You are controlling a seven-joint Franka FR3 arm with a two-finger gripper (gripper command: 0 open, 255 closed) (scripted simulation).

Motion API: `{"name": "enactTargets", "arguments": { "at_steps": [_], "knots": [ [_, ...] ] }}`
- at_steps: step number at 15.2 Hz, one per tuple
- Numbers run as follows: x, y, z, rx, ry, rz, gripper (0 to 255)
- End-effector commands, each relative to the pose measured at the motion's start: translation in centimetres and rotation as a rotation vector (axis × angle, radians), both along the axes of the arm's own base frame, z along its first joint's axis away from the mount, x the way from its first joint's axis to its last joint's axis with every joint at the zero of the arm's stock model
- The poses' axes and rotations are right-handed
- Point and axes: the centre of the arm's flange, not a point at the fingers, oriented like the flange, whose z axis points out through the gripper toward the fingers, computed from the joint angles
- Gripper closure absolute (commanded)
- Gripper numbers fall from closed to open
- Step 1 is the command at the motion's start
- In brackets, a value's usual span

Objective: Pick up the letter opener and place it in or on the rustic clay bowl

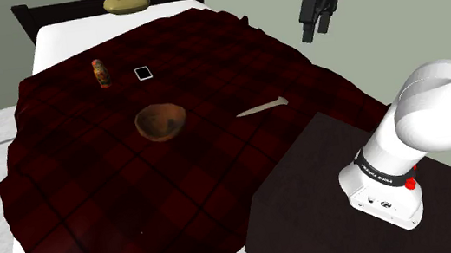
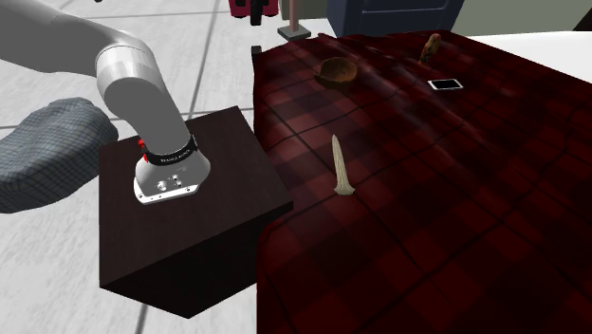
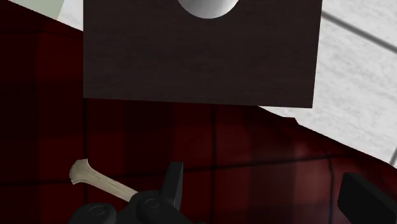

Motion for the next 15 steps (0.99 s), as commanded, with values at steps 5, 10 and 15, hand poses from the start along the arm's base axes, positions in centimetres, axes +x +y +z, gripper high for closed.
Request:
{"name": "enactTargets", "arguments": {
  "at_steps": [5,10,15],
  "knots": [
    [0.7,-2.6,-4.4,0.002,-0.016,0.122,0],
    [2.2,-5.7,-9.8,0.005,-0.037,0.274,0],
    [4.2,-8.5,-15.2,0.008,-0.057,0.426,0]
  ]
}}
